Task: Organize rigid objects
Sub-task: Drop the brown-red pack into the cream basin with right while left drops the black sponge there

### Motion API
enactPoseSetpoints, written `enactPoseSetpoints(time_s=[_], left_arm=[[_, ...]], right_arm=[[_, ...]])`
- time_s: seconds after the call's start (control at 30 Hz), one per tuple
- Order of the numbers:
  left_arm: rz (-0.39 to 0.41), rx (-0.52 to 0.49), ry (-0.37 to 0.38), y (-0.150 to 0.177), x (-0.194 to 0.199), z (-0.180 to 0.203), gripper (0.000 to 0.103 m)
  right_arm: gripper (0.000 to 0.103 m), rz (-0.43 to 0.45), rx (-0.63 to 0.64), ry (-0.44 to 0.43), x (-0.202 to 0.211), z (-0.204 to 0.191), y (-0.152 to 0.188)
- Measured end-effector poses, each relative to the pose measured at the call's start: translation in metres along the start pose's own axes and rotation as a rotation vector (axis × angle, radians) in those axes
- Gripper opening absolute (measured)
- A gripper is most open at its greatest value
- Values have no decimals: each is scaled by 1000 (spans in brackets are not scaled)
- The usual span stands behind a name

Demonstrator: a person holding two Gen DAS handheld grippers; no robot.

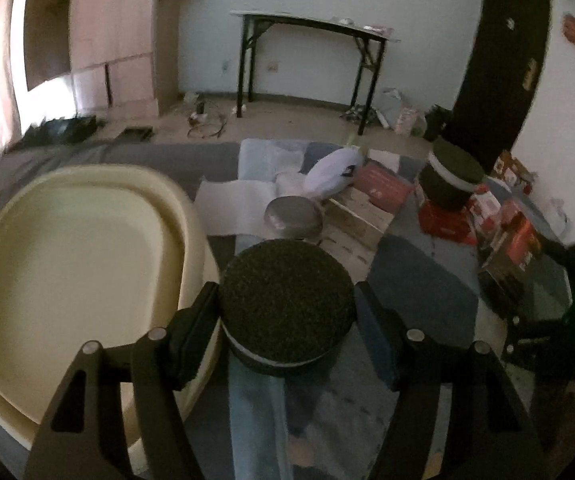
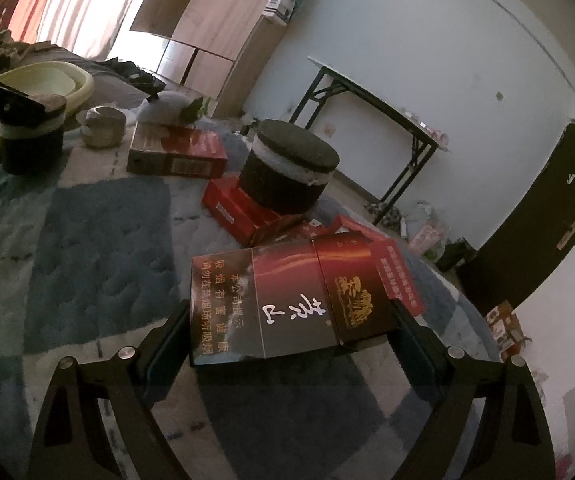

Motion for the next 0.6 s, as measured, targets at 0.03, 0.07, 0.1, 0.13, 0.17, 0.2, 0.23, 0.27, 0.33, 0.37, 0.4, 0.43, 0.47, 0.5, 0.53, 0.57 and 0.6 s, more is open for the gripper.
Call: enactPoseSetpoints(time_s=[0.03,0.07,0.1,0.13,0.17,0.2,0.23,0.27,0.33,0.37,0.4,0.43,0.47,0.5,0.53,0.57,0.6], left_arm=[[12,-1,7,-1,4,2,68],[22,11,19,-4,7,2,68],[37,19,23,-8,13,1,68],[70,22,11,-13,24,-1,68],[112,29,-9,-20,38,-7,68],[145,42,-27,-24,48,-14,68],[191,73,-61,-31,67,-29,68],[212,92,-90,-34,77,-41,68],[234,142,-189,-34,95,-78,68],[240,184,-235,-31,101,-99,68],[239,233,-263,-28,104,-119,68],[225,320,-283,-21,107,-145,68],[209,406,-294,-12,108,-169,68],[202,474,-310,-4,109,-189,68],[195,525,-326,4,107,-207,68],[178,556,-330,11,103,-219,68],[156,577,-328,17,96,-226,68]], right_arm=[[92,0,-3,-3,0,0,0],[92,0,-7,-5,1,0,0],[92,2,-17,-8,2,1,-1],[92,5,-24,-8,4,3,-1],[92,11,-36,-12,6,4,-3],[92,18,-50,-18,9,6,-5],[92,30,-68,-29,14,8,-8],[92,58,-91,-54,22,8,-15],[92,134,-131,-125,43,3,-36],[92,163,-141,-158,52,-1,-45],[92,194,-149,-203,62,-10,-58],[92,223,-148,-262,72,-23,-73],[92,258,-125,-343,82,-45,-92],[92,281,-92,-403,90,-65,-108],[92,295,-49,-457,95,-89,-125],[92,300,15,-516,99,-120,-144],[92,298,62,-549,100,-142,-157]])
Point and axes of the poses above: each gripper's, at about its wrist camera, not at the fingertips, and x roughly against the way its jaws point, z to its right, y to its underside, the point moved 7 cm from there along -x, roughly the way its jaws point, and after that the axes turned 3 degrees about x, right-handed, at the moved point
